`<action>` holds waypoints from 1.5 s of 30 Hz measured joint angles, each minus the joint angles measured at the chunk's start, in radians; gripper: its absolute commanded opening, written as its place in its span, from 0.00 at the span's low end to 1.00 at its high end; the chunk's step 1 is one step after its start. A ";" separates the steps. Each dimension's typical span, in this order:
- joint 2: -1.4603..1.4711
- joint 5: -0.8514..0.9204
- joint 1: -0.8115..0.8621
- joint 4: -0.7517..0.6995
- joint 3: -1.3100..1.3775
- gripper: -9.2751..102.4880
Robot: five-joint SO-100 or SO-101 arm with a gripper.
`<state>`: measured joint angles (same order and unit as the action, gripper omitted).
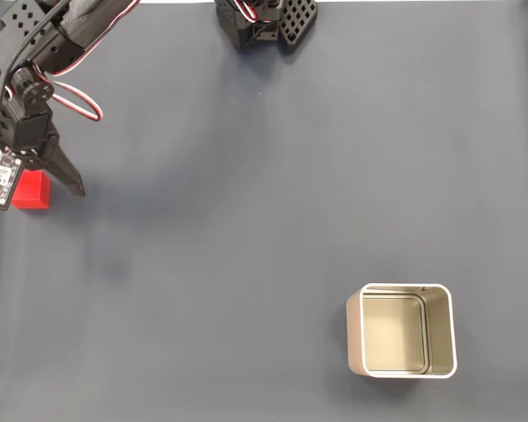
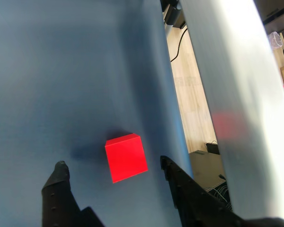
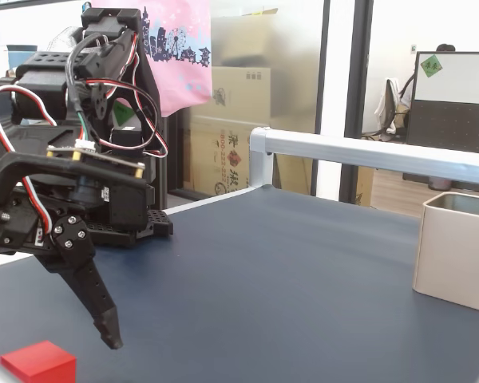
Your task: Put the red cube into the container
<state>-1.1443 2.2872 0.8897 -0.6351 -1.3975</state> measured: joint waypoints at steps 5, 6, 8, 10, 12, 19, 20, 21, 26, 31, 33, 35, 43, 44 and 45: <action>0.017 -0.002 0.000 0.005 0.000 0.47; 0.018 -0.003 0.000 0.005 0.000 0.47; 0.018 -0.012 -0.002 0.005 0.000 0.47; 0.018 -0.021 -0.002 0.005 0.000 0.46; 0.018 -0.023 -0.002 0.005 0.000 0.44; 0.018 -0.046 -0.021 0.009 -0.009 0.32; 0.018 -0.046 -0.023 0.009 -0.012 0.31; 0.018 -0.049 -0.023 0.009 -0.014 0.29; 0.018 -0.058 -0.023 0.009 -0.014 0.21; 0.018 -0.061 -0.028 0.009 -0.014 0.08; 0.018 -0.067 -0.031 0.009 -0.014 0.08; 0.018 -0.072 -0.035 0.009 -0.014 0.08; 0.015 -0.146 -0.080 -0.038 -0.014 0.08; 0.006 -0.164 -0.094 -0.054 -0.014 0.08; -0.009 -0.187 -0.110 -0.072 -0.015 0.09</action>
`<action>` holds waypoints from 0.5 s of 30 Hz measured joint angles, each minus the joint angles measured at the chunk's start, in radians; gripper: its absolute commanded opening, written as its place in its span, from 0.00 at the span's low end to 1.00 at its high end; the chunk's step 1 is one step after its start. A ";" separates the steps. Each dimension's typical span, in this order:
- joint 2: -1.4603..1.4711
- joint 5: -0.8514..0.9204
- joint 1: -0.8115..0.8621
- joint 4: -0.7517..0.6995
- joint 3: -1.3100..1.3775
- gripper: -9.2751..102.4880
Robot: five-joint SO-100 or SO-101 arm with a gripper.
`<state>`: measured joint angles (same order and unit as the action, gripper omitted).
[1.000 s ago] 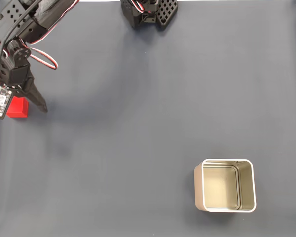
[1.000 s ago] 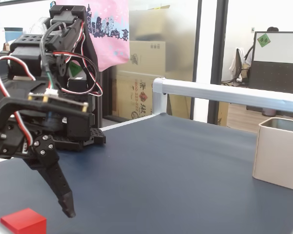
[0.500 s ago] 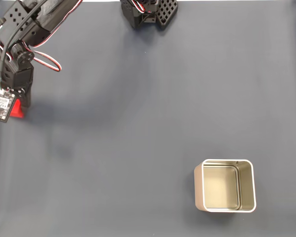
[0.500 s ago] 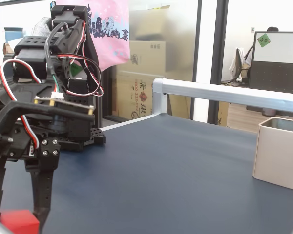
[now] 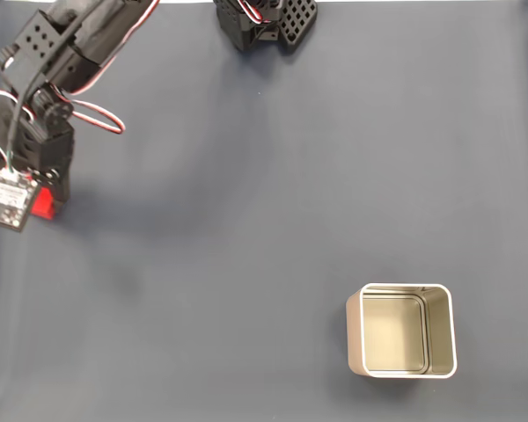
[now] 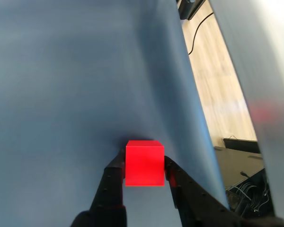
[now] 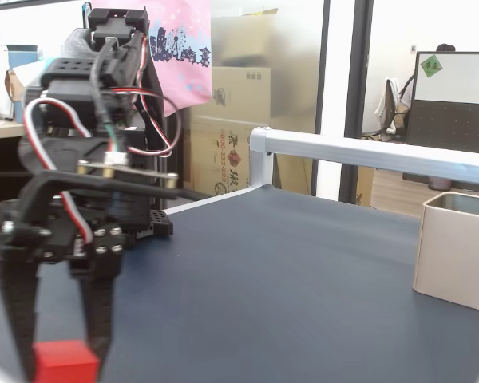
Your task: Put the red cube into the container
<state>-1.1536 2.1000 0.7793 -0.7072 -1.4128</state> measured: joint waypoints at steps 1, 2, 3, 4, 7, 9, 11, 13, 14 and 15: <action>-0.020 -0.025 -0.025 -0.023 0.000 0.09; -0.049 -0.052 -0.051 -0.048 0.000 0.09; -0.077 -0.074 -0.074 -0.066 0.000 0.08; -0.107 -0.100 -0.106 -0.086 0.000 0.08; -0.198 -0.170 -0.209 -0.133 0.000 0.08; -0.249 -0.210 -0.287 -0.169 0.000 0.08; -0.285 -0.250 -0.371 -0.199 0.000 0.08; -0.313 -0.285 -0.456 -0.225 0.002 0.08; -0.321 -0.302 -0.502 -0.235 0.005 0.08; -0.325 -0.318 -0.541 -0.244 0.011 0.08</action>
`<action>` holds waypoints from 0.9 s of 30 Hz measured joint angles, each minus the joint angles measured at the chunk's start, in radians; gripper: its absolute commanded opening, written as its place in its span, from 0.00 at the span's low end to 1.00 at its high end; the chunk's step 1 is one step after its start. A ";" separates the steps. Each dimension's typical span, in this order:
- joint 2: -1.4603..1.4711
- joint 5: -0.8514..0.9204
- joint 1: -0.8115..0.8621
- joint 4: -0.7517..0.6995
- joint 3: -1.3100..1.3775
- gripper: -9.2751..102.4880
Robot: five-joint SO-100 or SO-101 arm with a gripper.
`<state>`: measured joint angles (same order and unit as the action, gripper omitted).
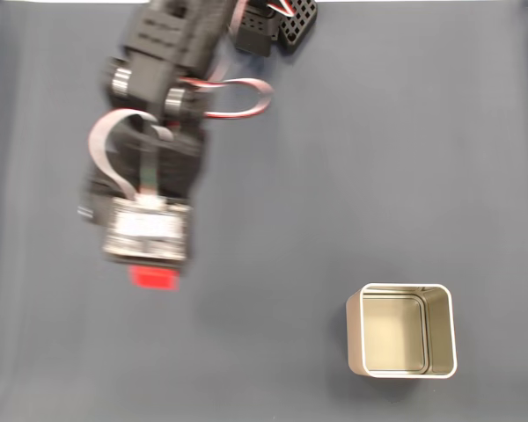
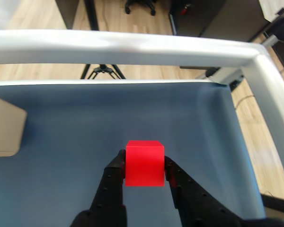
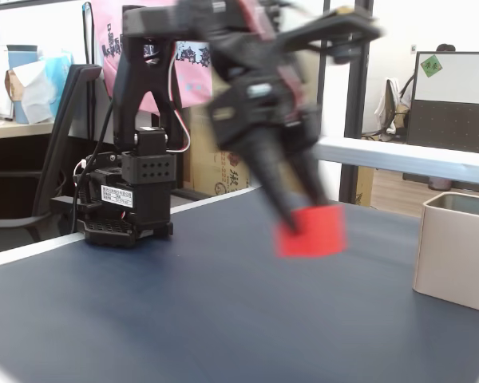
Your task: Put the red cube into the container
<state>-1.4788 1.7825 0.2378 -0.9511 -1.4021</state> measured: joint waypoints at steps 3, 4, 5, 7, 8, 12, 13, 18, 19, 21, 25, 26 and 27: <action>-0.005 -0.055 -0.124 -0.015 0.032 0.08; -0.005 -0.075 -0.161 -0.018 0.048 0.08; -0.005 -0.097 -0.198 -0.021 0.063 0.08; -0.005 -0.133 -0.267 -0.021 0.098 0.08; -0.005 -0.149 -0.298 -0.021 0.115 0.08; -0.003 -0.199 -0.399 -0.021 0.187 0.08; 0.008 -0.206 -0.417 -0.026 0.210 0.08; 0.080 -0.235 -0.503 -0.057 0.321 0.08; 0.094 -0.238 -0.520 -0.060 0.341 0.08; 0.121 -0.244 -0.546 -0.063 0.373 0.08; 0.173 -0.261 -0.578 -0.064 0.413 0.08; 0.186 -0.265 -0.580 -0.064 0.416 0.08; 0.196 -0.268 -0.580 -0.064 0.420 0.08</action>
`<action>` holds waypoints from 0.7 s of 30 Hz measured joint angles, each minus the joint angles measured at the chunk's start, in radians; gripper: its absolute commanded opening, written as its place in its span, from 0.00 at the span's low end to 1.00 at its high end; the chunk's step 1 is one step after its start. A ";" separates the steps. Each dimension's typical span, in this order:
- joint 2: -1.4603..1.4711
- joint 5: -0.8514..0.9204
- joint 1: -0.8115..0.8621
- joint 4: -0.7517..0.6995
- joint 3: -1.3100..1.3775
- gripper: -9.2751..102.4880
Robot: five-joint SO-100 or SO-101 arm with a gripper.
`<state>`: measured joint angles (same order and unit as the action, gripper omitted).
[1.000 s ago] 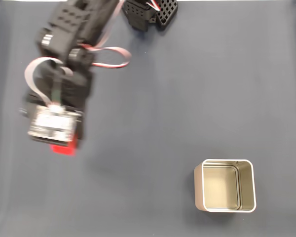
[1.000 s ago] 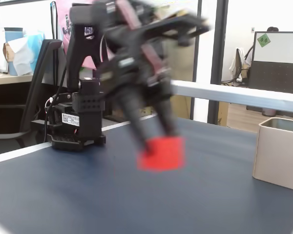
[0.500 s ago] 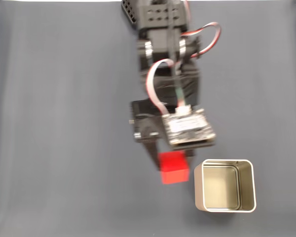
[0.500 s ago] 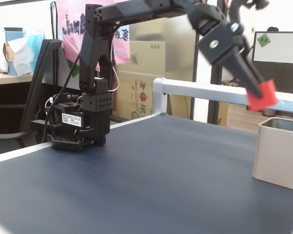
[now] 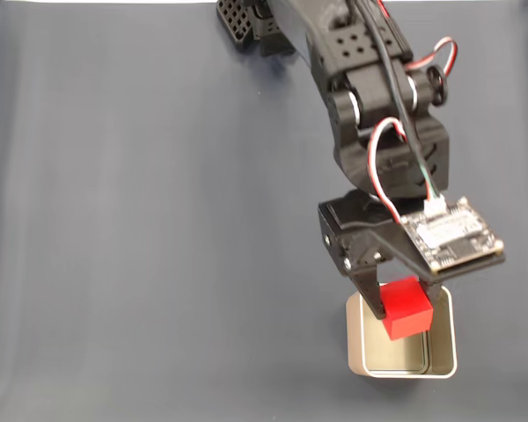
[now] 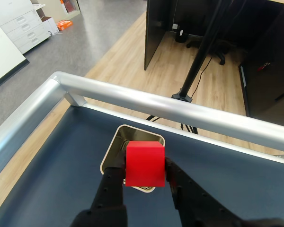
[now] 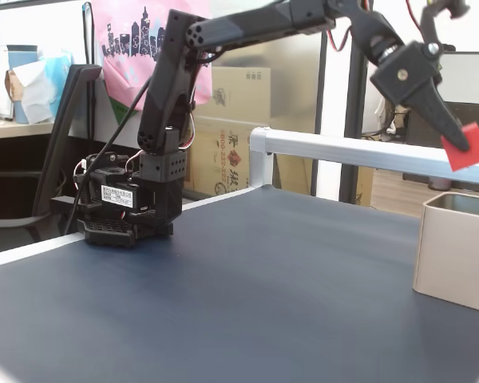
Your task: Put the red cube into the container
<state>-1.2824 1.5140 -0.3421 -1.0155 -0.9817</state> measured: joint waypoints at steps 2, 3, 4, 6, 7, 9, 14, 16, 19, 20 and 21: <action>0.025 -0.008 0.002 0.000 0.018 0.08; 0.040 -0.011 0.000 0.000 0.032 0.08; 0.052 -0.011 -0.002 0.000 0.046 0.08; 0.074 -0.014 -0.003 0.000 0.064 0.08; 0.081 -0.014 -0.003 0.000 0.072 0.08; 0.097 -0.014 -0.002 0.000 0.086 0.08; 0.130 -0.023 -0.003 0.000 0.095 0.08; 0.143 -0.026 -0.005 0.000 0.106 0.09; 0.160 -0.026 -0.005 0.000 0.117 0.09; 0.164 -0.026 -0.005 0.000 0.121 0.09; 0.167 -0.026 -0.005 0.000 0.121 0.09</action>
<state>-1.1152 1.4880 -0.3467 -1.0155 -0.8606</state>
